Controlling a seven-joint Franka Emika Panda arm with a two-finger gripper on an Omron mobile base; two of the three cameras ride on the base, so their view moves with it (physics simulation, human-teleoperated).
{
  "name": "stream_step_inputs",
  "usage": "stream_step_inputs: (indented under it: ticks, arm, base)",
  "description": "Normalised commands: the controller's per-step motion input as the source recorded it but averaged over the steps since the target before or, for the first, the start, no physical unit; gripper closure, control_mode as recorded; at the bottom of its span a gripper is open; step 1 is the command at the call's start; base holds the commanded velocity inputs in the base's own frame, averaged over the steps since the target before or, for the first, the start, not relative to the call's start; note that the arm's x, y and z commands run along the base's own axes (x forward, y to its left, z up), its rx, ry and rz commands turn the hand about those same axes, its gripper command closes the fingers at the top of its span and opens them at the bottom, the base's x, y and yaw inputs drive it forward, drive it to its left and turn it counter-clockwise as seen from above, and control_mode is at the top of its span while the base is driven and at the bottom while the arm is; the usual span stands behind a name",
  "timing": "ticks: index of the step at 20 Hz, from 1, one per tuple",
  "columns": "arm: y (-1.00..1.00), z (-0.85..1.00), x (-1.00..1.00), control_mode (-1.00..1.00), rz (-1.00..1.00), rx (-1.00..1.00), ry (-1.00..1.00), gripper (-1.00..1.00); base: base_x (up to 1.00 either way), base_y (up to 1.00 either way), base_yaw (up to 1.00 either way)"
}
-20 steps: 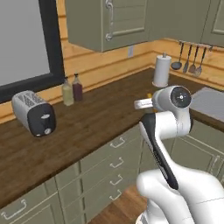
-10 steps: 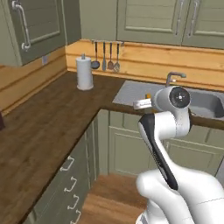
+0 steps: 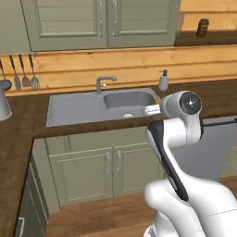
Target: Start the toaster. Once the lever pops up, take the bread to the plate on the dining counter.
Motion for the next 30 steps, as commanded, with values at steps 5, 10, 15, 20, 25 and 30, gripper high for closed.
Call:
stream_step_inputs:
  ticks: [5, 10, 15, 20, 25, 30]
  arm:
    - [0.00, 0.00, 0.00, 1.00, 0.00, 0.00, 0.00, 1.00]
    - [0.00, 0.00, 0.00, 1.00, 0.00, 0.00, 0.00, 1.00]
    - [0.00, 0.00, 0.00, 1.00, 0.00, 0.00, 0.00, 1.00]
    - [0.00, 0.00, 0.00, 1.00, 0.00, 0.00, 0.00, 1.00]
    - [0.00, 0.00, 0.00, 1.00, 0.00, 0.00, 0.00, 1.00]
    - [0.00, 0.00, 0.00, 1.00, 0.00, 0.00, 0.00, 1.00]
  base:
    - [0.00, -0.24, -0.78]
    - [0.00, -0.27, -0.78]
    - [0.01, -0.26, -0.75]
    - [0.21, -0.18, -0.63]
    - [0.50, -0.02, -0.59]
    - [0.66, 0.05, -0.52]
